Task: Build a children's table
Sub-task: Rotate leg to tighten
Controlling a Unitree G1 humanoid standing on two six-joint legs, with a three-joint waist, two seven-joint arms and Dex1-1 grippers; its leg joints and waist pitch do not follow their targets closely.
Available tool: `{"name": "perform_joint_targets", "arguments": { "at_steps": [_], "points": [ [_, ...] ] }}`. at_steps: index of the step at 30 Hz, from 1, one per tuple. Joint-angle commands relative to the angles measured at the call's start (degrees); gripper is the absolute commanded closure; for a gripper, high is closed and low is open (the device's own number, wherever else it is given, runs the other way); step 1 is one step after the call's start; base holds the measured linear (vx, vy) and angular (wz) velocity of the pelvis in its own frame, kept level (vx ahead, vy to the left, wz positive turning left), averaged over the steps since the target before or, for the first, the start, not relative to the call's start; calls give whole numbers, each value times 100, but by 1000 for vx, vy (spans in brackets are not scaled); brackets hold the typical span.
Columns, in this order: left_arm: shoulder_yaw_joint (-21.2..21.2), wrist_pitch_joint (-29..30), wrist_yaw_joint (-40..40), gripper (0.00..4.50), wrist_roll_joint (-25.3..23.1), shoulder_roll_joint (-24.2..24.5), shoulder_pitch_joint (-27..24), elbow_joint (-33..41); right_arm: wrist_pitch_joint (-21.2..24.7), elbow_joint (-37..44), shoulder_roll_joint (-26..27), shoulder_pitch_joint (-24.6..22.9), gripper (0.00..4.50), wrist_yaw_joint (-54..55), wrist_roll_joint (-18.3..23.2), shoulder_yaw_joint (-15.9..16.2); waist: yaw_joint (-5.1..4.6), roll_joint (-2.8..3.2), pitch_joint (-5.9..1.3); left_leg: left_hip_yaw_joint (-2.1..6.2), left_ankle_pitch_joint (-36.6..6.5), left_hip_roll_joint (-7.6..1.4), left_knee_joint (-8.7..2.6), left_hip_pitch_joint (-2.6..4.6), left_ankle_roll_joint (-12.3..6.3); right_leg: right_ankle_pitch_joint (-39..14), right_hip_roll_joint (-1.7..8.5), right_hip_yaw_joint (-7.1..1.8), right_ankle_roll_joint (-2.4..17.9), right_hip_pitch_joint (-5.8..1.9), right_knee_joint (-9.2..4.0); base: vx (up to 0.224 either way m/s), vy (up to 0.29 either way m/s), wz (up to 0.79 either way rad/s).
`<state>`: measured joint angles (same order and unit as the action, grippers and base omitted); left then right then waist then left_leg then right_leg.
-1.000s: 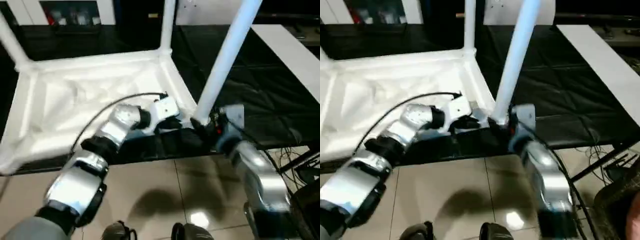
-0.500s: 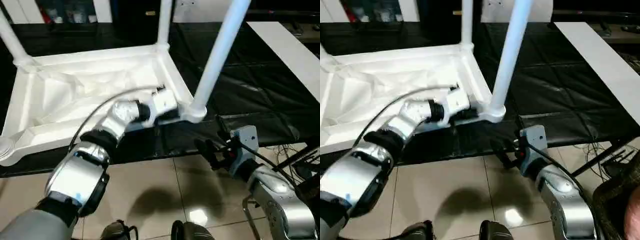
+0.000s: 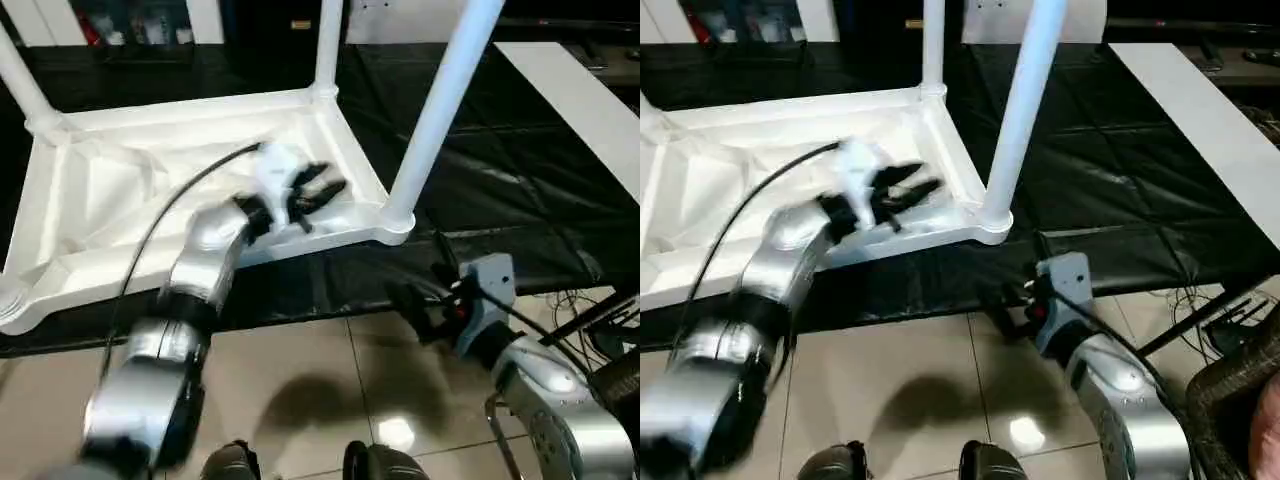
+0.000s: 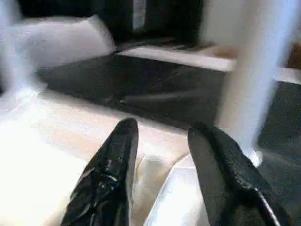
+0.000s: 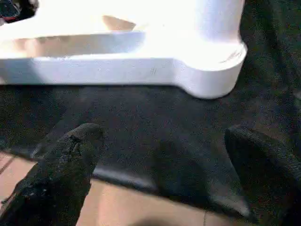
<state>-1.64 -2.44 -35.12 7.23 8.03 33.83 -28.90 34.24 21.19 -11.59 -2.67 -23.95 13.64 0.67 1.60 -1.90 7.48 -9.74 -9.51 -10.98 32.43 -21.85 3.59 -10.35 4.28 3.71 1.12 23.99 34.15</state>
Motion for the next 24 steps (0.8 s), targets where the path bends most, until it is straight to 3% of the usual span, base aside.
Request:
{"name": "perform_joint_targets", "arguments": {
  "at_steps": [1, 2, 3, 4, 5, 6, 7, 8, 9, 10, 11, 12, 13, 14, 15, 16, 17, 18, 19, 20, 21, 22, 23, 24],
  "points": [
    [-37, 417, 351, 237, -25, -64, -406, 767, 126, 220, -77, -91, 0, 67, -34, 31, 4, 23, -428, 21, -788, -254, -321, 22, -585, -227, 362, -291, 1604, -420, -327, 0, 0, 0],
    [-110, 609, 592, 237, -87, -155, -927, 1480, 89, 289, -86, -127, 0, 87, -53, 53, 27, 73, -492, 14, -874, -271, -288, 99, -523, -419, 377, -303, 1531, -409, -326, 0, 0, 0],
    [-173, 774, 761, 237, -110, -231, -1322, 2020, 55, 343, -84, -166, 0, 83, -46, 65, 29, 80, -482, 15, -826, -259, -293, 70, -523, -403, 360, -305, 1503, -395, -337, 0, 0, 0],
    [-231, 897, 902, 237, -137, -314, -1698, 2519, 20, 391, -93, -193, 0, 18, 10, 81, 40, 87, -446, 16, -1061, -279, -329, 75, -441, -737, 353, -290, 1413, -372, -377, 0, 0, 0],
    [-228, 997, 946, 237, -131, -328, -1924, 2817, -13, 416, -104, -210, 0, -38, 48, 97, 23, 73, -461, 17, -1110, -295, -328, 74, -408, -790, 356, -293, 1389, -386, -377, 0, 0, 0],
    [-212, 1200, 1048, 237, -71, -382, -2566, 3608, -102, 458, -132, -250, 0, -165, 121, 147, 46, 58, -470, 24, -1149, -305, -329, 75, -359, -902, 366, -292, 1314, -383, -377, 0, 0, 0],
    [-212, 1200, 1048, 237, -71, -382, -2566, 3608, -102, 458, -132, -250, 0, -165, 121, 147, 40, 46, -452, 25, -1240, -297, -344, 58, -335, -1087, 351, -290, 1221, -366, -399, 0, 0, 0],
    [-194, 1375, 1196, 237, 41, -442, -3113, 4242, -171, 454, -149, -268, 0, -265, 166, 211, 44, 30, -463, 16, -1461, -288, -342, 92, -271, -1432, 338, -286, 1099, -356, -425, 0, 0, 0],
    [-201, 1413, 1263, 237, 77, -475, -3259, 4389, -189, 440, -150, -268, 0, -301, 180, 236, 50, 44, -437, 26, -1688, -291, -364, 105, -222, -1730, 347, -285, 1032, -355, -450, 0, 0, 0],
    [-164, 1550, 1385, 237, 53, -493, -3486, 4644, -195, 439, -161, -250, 0, -337, 192, 273, 43, 37, -392, 28, -2313, -267, -379, 182, -96, -2572, 313, -262, 823, -323, -528, 0, 0, 0],
    [-136, 1589, 1410, 237, 32, -487, -3576, 4727, -192, 435, -155, -240, 0, -348, 206, 281, 38, 41, -353, 39, -2713, -257, -383, 253, -30, -3078, 290, -231, 706, -296, -576, 0, 0, 0],
    [-8, 1739, 1500, 237, -85, -454, -3907, 5027, -203, 421, -139, -197, 0, -366, 231, 314, 31, 17, -333, 50, -3131, -205, -350, 371, 39, -3850, 262, -182, 444, -260, -690, 0, 0, 0],
    [19, 1735, 1521, 237, -122, -459, -3965, 5064, -207, 413, -128, -174, 0, -356, 227, 324, -3, 22, -261, 71, -3502, -154, -322, 452, 78, -4544, 214, -73, 204, -249, -821, 0, 0, 0],
    [20, 1735, 1523, 237, -124, -460, -3968, 5067, -207, 412, -128, -173, 0, -355, 227, 325, -15, 44, -259, 71, -3648, -127, -280, 557, 89, -4764, 181, -10, 112, -223, -887, 0, 0, 0],
    [33, 1741, 1543, 237, -144, -467, -3999, 5096, -209, 409, -124, -158, 0, -347, 222, 332, -101, 63, -198, 100, -4046, -118, -245, 757, 104, -4844, 65, 208, -46, -163, -1019, 0, 0, 0],
    [56, 1841, 1586, 237, -154, -503, -4054, 5195, -228, 403, -127, -137, 0, -347, 204, 351, -41, 54, -193, 246, -4174, -41, -467, 182, -79, -4627, 213, 576, -241, -727, -905, 0, 0, 0],
    [111, 1995, 1625, 237, -208, -505, -4112, 5348, -253, 380, -107, -110, 0, -305, 166, 389, 164, 340, -287, 227, -4463, -58, -834, -349, -184, -3605, 124, 342, -219, -1355, 105, 78, 43, 20],
    [152, 2085, 1635, 237, -238, -486, -4136, 5425, -286, 364, -92, -111, 0, -292, 159, 404, 53, 264, -314, 324, -4391, -27, -777, -357, -257, -3072, 111, 231, -190, -1370, 287, 55, 28, 60],
    [152, 2085, 1635, 237, -238, -486, -4136, 5425, -286, 364, -92, -111, 0, -292, 159, 404, 35, 171, -241, 282, -3879, 123, -524, -93, -281, -4098, 338, 108, -77, -996, -356, 55, 28, 60],
    [169, 2122, 1628, 237, -241, -462, -4139, 5460, -306, 354, -70, -119, 0, -281, 165, 412, 57, 52, -220, 239, -3295, 242, 4, 222, -318, -5480, 678, 121, -57, -676, -908, 25, -34, 76],
    [217, 2245, 1652, 237, -200, -414, -4139, 5566, -368, 364, -61, -167, 0, -338, 233, 404, 12, 129, -235, 266, -1581, 108, 741, 628, -383, -6548, 1047, -226, 575, -601, -1261, 57, 17, 55],
    [222, 2258, 1656, 237, -195, -407, -4139, 5577, -372, 366, -58, -173, 0, -340, 243, 402, 13, -45, -153, 250, -1612, 68, 605, 424, -400, -6135, 940, -62, 660, -814, -1136, 57, 17, 55],
    [247, 2342, 1683, 237, -162, -364, -4137, 5638, -402, 379, -38, -208, 0, -352, 307, 392, 167, 168, -224, 281, -1772, -54, 306, 478, -275, -5353, 764, -51, 819, -970, -989, 109, 64, 31],
    [243, 2387, 1697, 237, -147, -341, -4138, 5658, -450, 388, -65, -221, 0, -376, 284, 443, -40, 267, -315, 529, -3152, -371, -367, 884, -141, -3068, 35, 195, 952, -645, -285, 118, 39, 24]
  ]
}}
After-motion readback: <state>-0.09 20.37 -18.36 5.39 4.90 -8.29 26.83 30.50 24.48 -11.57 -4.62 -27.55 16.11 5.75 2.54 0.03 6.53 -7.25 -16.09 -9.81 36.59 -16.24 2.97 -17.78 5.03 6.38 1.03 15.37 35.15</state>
